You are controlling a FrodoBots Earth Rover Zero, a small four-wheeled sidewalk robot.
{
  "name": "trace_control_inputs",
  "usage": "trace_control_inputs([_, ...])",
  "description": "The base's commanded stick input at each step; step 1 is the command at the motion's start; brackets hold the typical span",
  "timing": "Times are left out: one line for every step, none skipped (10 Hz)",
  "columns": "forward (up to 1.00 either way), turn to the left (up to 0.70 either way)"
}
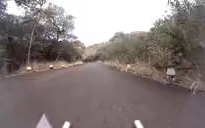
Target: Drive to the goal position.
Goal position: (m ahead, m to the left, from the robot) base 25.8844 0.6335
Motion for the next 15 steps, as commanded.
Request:
trace_control_inputs([0.5,0.0])
trace_control_inputs([0.5,0.0])
trace_control_inputs([0.5,0.0])
trace_control_inputs([0.5,0.0])
trace_control_inputs([0.5,0.0])
trace_control_inputs([0.5,0.0])
trace_control_inputs([0.5,0.0])
trace_control_inputs([0.5,0.0])
trace_control_inputs([0.5,0.0])
trace_control_inputs([0.5,0.0])
trace_control_inputs([0.5,0.0])
trace_control_inputs([0.5,0.0])
trace_control_inputs([0.5,0.0])
trace_control_inputs([0.5,0.0])
trace_control_inputs([0.5,0.0])
